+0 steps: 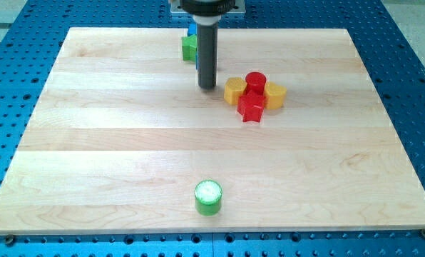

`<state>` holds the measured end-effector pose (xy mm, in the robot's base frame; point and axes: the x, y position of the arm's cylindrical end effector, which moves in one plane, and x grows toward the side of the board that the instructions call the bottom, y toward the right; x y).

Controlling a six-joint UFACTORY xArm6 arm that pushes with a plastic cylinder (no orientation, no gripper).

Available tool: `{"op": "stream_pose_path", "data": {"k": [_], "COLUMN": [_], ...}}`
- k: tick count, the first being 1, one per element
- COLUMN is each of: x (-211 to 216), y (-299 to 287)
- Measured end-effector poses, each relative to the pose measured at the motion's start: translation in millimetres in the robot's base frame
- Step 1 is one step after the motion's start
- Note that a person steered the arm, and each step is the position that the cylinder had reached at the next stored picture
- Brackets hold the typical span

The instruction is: Place the red blocks top center of the board

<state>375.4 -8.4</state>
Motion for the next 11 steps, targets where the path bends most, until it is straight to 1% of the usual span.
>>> {"op": "stream_pose_path", "data": {"k": [1,2,3,4,5,6,7,10,11], "x": [53.9,64.3,63.2,61.3,66.6,105.9,121.8,15.5,-4.1], "y": [-0.1,31.2,59.3,75.9,75.9,82.6,111.0,96.1,95.9]}}
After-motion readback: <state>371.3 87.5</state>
